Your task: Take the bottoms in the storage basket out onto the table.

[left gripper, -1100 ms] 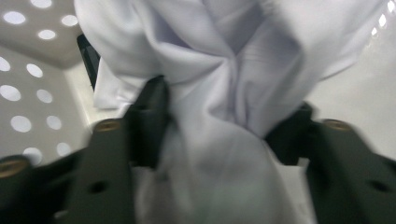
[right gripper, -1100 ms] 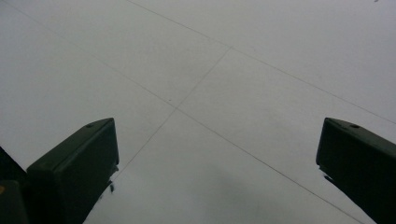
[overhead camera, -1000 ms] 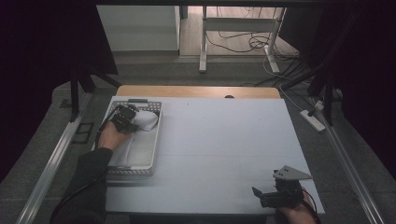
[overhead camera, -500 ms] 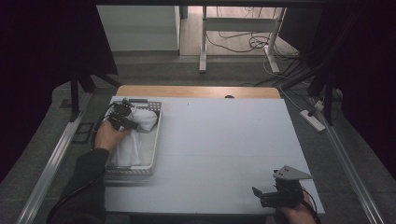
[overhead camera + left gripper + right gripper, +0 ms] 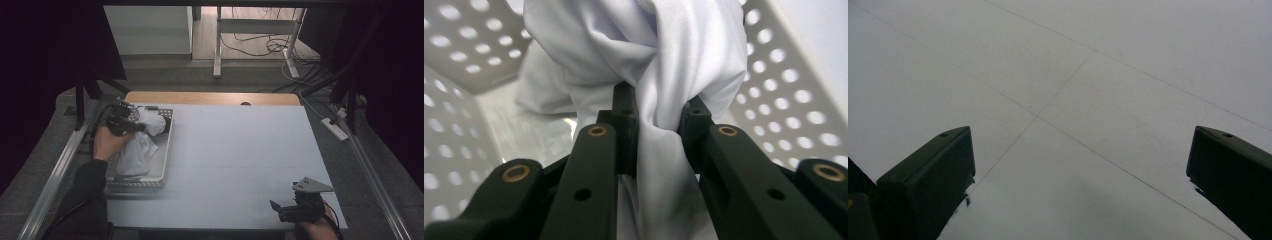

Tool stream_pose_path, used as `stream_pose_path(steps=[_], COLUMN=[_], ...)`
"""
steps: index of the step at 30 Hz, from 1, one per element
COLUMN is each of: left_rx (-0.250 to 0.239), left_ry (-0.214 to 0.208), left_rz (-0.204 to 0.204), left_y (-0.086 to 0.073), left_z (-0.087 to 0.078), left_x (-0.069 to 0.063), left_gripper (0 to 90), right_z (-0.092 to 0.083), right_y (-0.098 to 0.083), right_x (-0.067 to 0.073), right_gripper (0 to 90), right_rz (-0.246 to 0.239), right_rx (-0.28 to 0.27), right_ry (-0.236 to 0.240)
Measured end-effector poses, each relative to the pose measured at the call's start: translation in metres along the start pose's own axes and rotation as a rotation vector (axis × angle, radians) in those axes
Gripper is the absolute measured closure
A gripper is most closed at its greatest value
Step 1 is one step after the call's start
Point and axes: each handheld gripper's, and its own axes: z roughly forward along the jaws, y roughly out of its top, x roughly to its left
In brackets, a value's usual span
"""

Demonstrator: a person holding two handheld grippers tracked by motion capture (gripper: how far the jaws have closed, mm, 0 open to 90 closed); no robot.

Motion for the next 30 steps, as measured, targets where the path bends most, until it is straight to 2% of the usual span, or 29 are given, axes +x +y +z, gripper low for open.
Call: stream_pose_path(steps=[3, 11, 17, 30], left_rx=[-0.018, -0.046, -0.091, -0.131], left_ry=[-0.003, -0.027, -0.045, -0.069], left_rz=[0.019, 0.029, 0.055, 0.102], left_y=[0.001, 0.005, 0.012, 0.027], left_z=[-0.011, -0.03, -0.049, -0.067], left_x=[-0.003, -0.007, -0.017, -0.038], left_gripper=[75.4, 75.3, 75.2, 75.2], right_z=[0.0, 0.0, 0.0, 0.0], right_y=[0.0, 0.0, 0.0, 0.0], right_x=[0.0, 0.0, 0.0, 0.0], right_gripper=[0.0, 0.0, 0.0, 0.0], right_rz=[-0.001, 0.0, 0.0, -0.001], right_rx=[0.003, 0.003, 0.001, 0.0], right_ry=[-0.001, -0.001, 0.0, -0.001])
